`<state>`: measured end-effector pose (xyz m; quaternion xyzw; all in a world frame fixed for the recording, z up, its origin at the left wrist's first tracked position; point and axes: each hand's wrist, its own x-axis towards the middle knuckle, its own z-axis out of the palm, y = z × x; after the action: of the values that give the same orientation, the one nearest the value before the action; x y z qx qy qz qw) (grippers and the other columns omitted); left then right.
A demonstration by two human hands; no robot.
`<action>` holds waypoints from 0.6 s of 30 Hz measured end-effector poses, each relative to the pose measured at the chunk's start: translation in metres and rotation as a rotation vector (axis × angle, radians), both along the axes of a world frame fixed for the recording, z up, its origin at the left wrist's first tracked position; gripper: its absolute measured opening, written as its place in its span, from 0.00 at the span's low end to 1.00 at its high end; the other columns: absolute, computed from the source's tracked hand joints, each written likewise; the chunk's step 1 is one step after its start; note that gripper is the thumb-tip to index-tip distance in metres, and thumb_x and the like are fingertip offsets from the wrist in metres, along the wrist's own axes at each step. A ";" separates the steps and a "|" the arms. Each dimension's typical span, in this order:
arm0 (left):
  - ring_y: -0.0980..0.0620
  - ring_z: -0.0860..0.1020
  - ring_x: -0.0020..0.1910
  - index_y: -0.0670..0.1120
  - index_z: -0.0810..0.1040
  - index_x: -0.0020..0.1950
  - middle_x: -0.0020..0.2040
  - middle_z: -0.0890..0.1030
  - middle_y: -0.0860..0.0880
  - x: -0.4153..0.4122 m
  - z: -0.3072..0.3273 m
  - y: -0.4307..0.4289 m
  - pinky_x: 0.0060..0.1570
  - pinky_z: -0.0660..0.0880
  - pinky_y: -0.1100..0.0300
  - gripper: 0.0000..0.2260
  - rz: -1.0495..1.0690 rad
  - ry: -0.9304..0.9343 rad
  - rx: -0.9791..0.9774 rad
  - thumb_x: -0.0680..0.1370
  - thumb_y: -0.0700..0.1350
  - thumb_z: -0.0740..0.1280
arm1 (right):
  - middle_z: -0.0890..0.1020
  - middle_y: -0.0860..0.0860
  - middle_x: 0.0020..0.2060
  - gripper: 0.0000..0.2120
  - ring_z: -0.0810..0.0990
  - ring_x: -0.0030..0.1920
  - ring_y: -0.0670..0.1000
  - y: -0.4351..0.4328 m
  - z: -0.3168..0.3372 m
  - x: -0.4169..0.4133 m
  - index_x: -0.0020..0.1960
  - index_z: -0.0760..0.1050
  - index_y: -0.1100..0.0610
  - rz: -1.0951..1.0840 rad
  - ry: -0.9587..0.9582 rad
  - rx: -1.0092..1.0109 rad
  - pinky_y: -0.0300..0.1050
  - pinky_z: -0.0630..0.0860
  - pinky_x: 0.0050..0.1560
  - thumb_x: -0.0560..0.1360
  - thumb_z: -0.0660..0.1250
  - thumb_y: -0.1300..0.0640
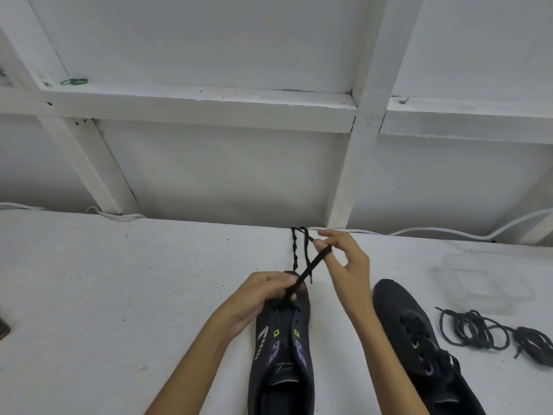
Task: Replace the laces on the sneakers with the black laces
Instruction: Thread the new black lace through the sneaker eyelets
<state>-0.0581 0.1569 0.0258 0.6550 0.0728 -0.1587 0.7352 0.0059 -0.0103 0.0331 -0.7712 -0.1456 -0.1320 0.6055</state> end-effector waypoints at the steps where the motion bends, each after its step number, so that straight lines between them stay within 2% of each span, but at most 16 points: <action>1: 0.49 0.80 0.49 0.41 0.84 0.54 0.53 0.83 0.39 -0.001 0.000 0.001 0.61 0.73 0.53 0.12 0.087 -0.003 -0.116 0.75 0.47 0.71 | 0.84 0.47 0.43 0.06 0.81 0.50 0.44 -0.007 0.005 -0.004 0.40 0.79 0.58 -0.005 0.027 0.055 0.35 0.72 0.52 0.75 0.71 0.62; 2: 0.50 0.80 0.48 0.41 0.84 0.54 0.49 0.83 0.42 -0.002 0.000 0.003 0.60 0.74 0.53 0.11 0.201 -0.014 -0.247 0.74 0.44 0.71 | 0.82 0.48 0.37 0.08 0.80 0.43 0.45 -0.014 0.008 -0.007 0.38 0.77 0.59 0.004 0.054 0.089 0.34 0.72 0.48 0.75 0.71 0.62; 4: 0.53 0.80 0.43 0.43 0.84 0.52 0.41 0.81 0.47 -0.006 -0.001 0.014 0.57 0.76 0.53 0.11 0.438 -0.084 -0.446 0.71 0.42 0.71 | 0.73 0.56 0.27 0.13 0.71 0.30 0.50 -0.030 0.008 -0.018 0.34 0.72 0.63 0.041 0.117 0.126 0.37 0.68 0.36 0.76 0.70 0.63; 5: 0.54 0.79 0.40 0.44 0.83 0.51 0.38 0.79 0.49 -0.009 -0.002 0.022 0.56 0.77 0.53 0.11 0.546 -0.125 -0.492 0.69 0.41 0.71 | 0.68 0.58 0.25 0.15 0.65 0.28 0.50 -0.037 0.006 -0.025 0.34 0.69 0.65 0.051 0.152 0.137 0.39 0.64 0.32 0.76 0.69 0.63; 7: 0.56 0.78 0.36 0.45 0.80 0.50 0.35 0.78 0.50 -0.019 -0.007 0.042 0.52 0.80 0.57 0.08 0.729 -0.183 -0.487 0.72 0.38 0.69 | 0.63 0.55 0.25 0.17 0.61 0.28 0.48 -0.052 0.000 -0.040 0.32 0.66 0.63 0.047 0.239 0.068 0.40 0.59 0.30 0.76 0.70 0.63; 9: 0.56 0.78 0.35 0.45 0.79 0.52 0.36 0.77 0.50 -0.034 -0.013 0.063 0.49 0.81 0.61 0.08 0.849 -0.197 -0.367 0.77 0.35 0.65 | 0.65 0.47 0.23 0.19 0.62 0.28 0.45 -0.066 -0.011 -0.057 0.29 0.67 0.56 0.053 0.362 -0.178 0.40 0.59 0.30 0.75 0.72 0.60; 11: 0.56 0.79 0.34 0.46 0.79 0.53 0.40 0.77 0.49 -0.052 -0.023 0.079 0.45 0.81 0.64 0.08 0.911 -0.180 -0.214 0.78 0.35 0.65 | 0.70 0.45 0.25 0.16 0.69 0.30 0.44 -0.078 -0.023 -0.074 0.31 0.70 0.48 0.129 0.520 -0.624 0.41 0.66 0.33 0.73 0.72 0.48; 13: 0.58 0.79 0.31 0.43 0.78 0.56 0.43 0.77 0.50 -0.065 -0.035 0.093 0.42 0.80 0.67 0.09 1.001 -0.162 -0.106 0.78 0.34 0.65 | 0.77 0.45 0.35 0.13 0.78 0.42 0.45 -0.081 -0.025 -0.090 0.34 0.71 0.44 0.288 0.707 -0.994 0.39 0.71 0.43 0.70 0.69 0.39; 15: 0.59 0.79 0.30 0.39 0.77 0.60 0.44 0.77 0.50 -0.075 -0.044 0.109 0.40 0.79 0.69 0.12 1.099 -0.132 -0.024 0.77 0.31 0.64 | 0.79 0.45 0.45 0.14 0.79 0.50 0.45 -0.078 -0.018 -0.101 0.37 0.73 0.46 0.426 0.816 -1.063 0.36 0.72 0.49 0.68 0.67 0.36; 17: 0.57 0.80 0.34 0.42 0.78 0.58 0.49 0.77 0.47 -0.083 -0.049 0.122 0.39 0.79 0.70 0.13 1.123 -0.089 0.109 0.77 0.30 0.65 | 0.78 0.47 0.46 0.16 0.78 0.50 0.45 -0.074 -0.006 -0.104 0.39 0.74 0.48 0.492 0.862 -1.051 0.33 0.72 0.51 0.69 0.68 0.35; 18: 0.54 0.79 0.38 0.45 0.78 0.56 0.52 0.77 0.46 -0.086 -0.053 0.127 0.40 0.79 0.69 0.13 1.101 -0.054 0.254 0.76 0.30 0.65 | 0.77 0.47 0.45 0.17 0.77 0.48 0.46 -0.074 0.001 -0.103 0.41 0.74 0.49 0.504 0.853 -1.066 0.33 0.71 0.49 0.69 0.68 0.35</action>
<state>-0.1446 0.2837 -0.0274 0.6076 0.4037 0.2750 0.6263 -0.0973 -0.0844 0.0342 -0.8887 -0.1146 0.4125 0.1638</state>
